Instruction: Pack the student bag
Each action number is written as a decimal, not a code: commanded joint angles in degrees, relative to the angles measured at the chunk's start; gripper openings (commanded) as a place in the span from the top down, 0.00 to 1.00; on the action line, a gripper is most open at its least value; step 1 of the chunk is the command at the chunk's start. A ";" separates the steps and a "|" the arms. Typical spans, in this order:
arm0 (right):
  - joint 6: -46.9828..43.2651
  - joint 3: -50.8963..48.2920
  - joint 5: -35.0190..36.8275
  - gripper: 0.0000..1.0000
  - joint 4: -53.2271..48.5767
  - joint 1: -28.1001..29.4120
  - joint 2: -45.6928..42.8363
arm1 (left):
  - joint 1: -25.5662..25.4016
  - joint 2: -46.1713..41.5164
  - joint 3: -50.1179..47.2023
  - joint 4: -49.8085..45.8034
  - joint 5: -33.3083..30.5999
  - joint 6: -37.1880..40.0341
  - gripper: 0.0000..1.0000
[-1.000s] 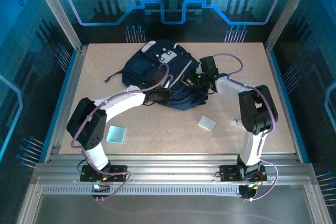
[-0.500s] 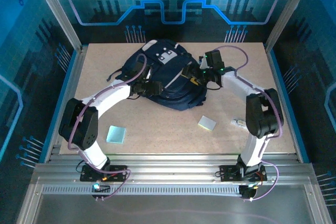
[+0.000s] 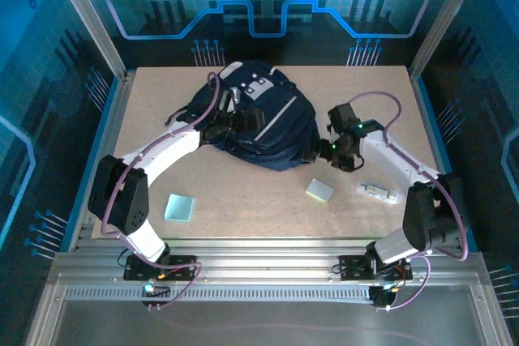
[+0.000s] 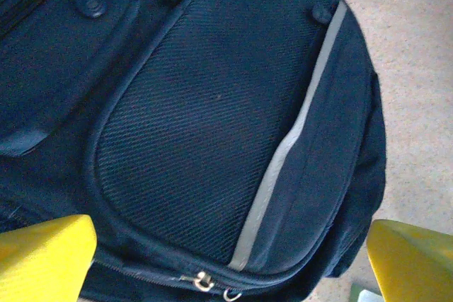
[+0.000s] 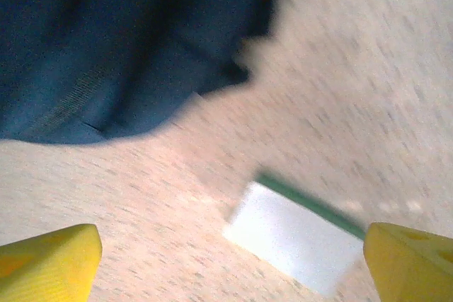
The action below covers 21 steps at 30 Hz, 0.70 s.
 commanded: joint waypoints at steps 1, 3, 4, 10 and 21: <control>3.59 -4.80 6.78 0.05 -5.34 2.09 -3.38 | -0.16 1.13 1.01 2.56 3.14 -1.69 0.01; 5.23 -7.06 6.87 0.06 -4.53 2.84 -3.86 | -0.05 1.00 0.31 2.66 3.60 -1.24 0.01; 6.02 -7.60 6.69 0.06 -4.07 3.38 -3.66 | -0.08 0.89 -0.06 2.43 3.70 -0.99 0.01; 10.94 -6.32 9.01 0.00 -2.85 8.65 2.12 | 0.41 -0.98 -1.82 0.72 3.33 0.45 0.01; 20.39 -8.13 13.09 0.00 5.66 11.75 7.47 | 0.40 -4.78 -4.44 0.40 1.08 1.12 0.01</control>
